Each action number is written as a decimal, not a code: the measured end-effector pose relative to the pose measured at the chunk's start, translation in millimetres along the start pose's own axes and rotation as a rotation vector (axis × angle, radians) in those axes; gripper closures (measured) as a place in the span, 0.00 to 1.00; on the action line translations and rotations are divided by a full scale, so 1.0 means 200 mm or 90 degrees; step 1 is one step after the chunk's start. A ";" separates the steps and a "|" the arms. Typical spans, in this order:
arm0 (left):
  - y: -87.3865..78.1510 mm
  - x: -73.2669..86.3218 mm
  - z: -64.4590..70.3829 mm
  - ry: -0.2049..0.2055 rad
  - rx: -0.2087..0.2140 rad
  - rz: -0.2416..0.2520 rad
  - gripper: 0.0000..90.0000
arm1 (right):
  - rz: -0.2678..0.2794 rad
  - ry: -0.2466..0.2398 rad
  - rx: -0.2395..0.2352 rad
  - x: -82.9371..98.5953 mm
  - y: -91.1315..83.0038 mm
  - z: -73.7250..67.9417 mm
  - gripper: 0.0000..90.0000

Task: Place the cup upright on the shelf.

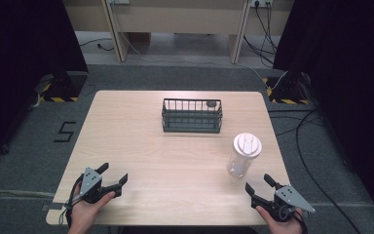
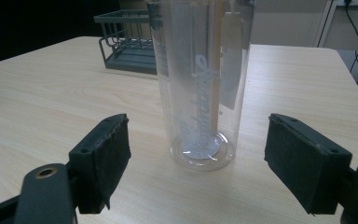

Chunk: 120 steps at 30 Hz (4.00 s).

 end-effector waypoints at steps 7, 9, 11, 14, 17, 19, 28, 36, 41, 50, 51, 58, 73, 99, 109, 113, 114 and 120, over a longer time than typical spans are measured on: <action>0.00 0.00 0.01 -0.002 0.001 0.000 0.16 | -0.016 -0.006 0.006 -0.02 0.08 0.01 0.25; 0.00 0.00 0.01 -0.005 0.002 0.000 0.17 | -0.016 -0.009 0.008 -0.03 0.10 0.01 0.26; 0.00 0.00 0.01 -0.007 0.002 -0.001 0.17 | -0.015 -0.008 0.009 -0.04 0.12 0.02 0.26; 0.00 0.00 0.01 -0.009 0.002 0.000 0.17 | -0.016 -0.005 0.011 -0.06 0.15 0.02 0.25; 0.00 0.00 0.01 -0.010 0.002 0.000 0.17 | -0.019 -0.009 0.015 -0.06 0.19 0.03 0.25; 0.00 0.00 0.01 -0.008 0.004 -0.003 0.17 | -0.022 -0.007 0.013 -0.06 0.20 0.03 0.24; 0.00 0.00 0.01 -0.008 0.006 -0.004 0.17 | -0.025 -0.002 0.019 -0.07 0.27 0.03 0.18; 0.00 0.00 0.02 -0.007 0.008 -0.004 0.17 | -0.016 0.004 0.023 -0.09 0.33 0.03 0.16; 0.00 0.00 0.02 -0.006 0.010 -0.004 0.17 | -0.016 -0.006 0.029 -0.10 0.38 0.02 0.14; 0.00 0.00 0.02 -0.007 0.010 -0.005 0.17 | -0.010 -0.013 0.036 -0.11 0.42 0.02 0.13; 0.00 0.00 0.02 -0.007 0.010 -0.004 0.17 | -0.008 -0.013 0.037 -0.11 0.43 0.02 0.13; 0.00 0.00 0.02 -0.007 0.011 -0.004 0.17 | 0.005 -0.019 0.043 -0.11 0.45 0.02 0.17; 0.01 0.01 0.02 -0.008 0.014 -0.006 0.17 | 0.023 -0.023 0.044 -0.10 0.46 0.03 0.20; 0.01 0.01 0.02 -0.011 0.014 -0.006 0.17 | 0.036 -0.023 0.054 -0.16 0.44 0.04 0.20; 0.01 0.01 0.02 -0.012 0.015 -0.005 0.17 | 0.045 -0.031 0.051 -0.22 0.44 0.03 0.20; 0.01 0.01 0.02 -0.013 0.015 -0.005 0.17 | 0.051 -0.032 0.052 -0.25 0.45 0.03 0.20; 0.01 0.01 0.02 -0.013 0.015 -0.005 0.17 | 0.051 -0.032 0.052 -0.25 0.45 0.03 0.20; 0.01 0.01 0.02 -0.013 0.014 -0.005 0.17 | 0.058 -0.036 0.049 -0.30 0.45 0.02 0.20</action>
Point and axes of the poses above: each handheld gripper's, and its own axes: y roughly forward along the jaws, x roughly out of its underside, z roughly to its right, the point moved 4 cm from there along y, roughly forward along the jaws, and after that the axes turned 6 degrees about -z, right-handed, at the moved point
